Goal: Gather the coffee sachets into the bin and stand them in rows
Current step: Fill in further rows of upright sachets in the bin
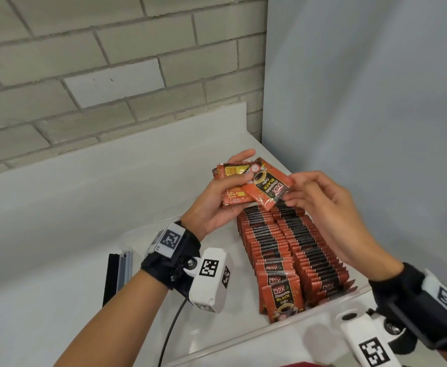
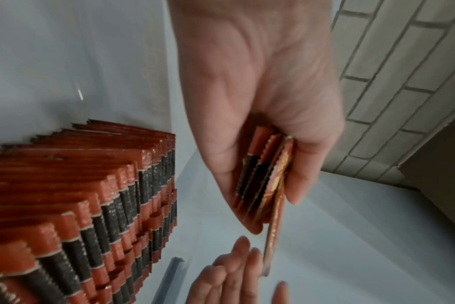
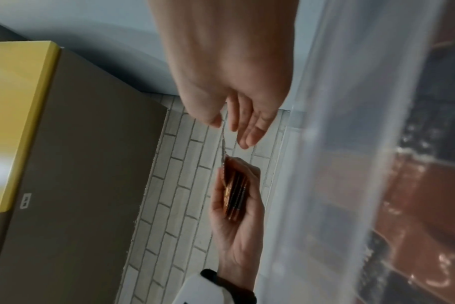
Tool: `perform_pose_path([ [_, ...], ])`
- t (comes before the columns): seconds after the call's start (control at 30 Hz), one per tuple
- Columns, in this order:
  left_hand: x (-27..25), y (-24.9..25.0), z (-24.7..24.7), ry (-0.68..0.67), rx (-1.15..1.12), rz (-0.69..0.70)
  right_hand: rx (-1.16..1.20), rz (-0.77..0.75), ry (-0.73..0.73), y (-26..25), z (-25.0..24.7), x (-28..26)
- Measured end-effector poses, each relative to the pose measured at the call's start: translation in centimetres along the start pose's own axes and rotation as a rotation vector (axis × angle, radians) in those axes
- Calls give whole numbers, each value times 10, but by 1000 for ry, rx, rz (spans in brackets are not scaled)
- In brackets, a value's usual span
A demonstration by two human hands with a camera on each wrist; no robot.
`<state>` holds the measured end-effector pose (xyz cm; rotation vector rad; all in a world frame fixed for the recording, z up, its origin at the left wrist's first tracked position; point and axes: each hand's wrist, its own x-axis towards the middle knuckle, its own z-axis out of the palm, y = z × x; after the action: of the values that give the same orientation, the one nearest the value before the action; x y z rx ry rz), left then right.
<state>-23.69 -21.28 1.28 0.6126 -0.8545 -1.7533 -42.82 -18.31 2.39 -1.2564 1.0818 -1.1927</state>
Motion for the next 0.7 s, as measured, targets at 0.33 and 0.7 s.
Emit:
perform_pose_path([
  [0.33, 1, -3, -1, -24, 1, 31, 26, 163, -138, -1, -3, 1],
  [0.7, 1, 7, -3, 161, -96, 35, -370, 24, -497, -26, -26, -11],
])
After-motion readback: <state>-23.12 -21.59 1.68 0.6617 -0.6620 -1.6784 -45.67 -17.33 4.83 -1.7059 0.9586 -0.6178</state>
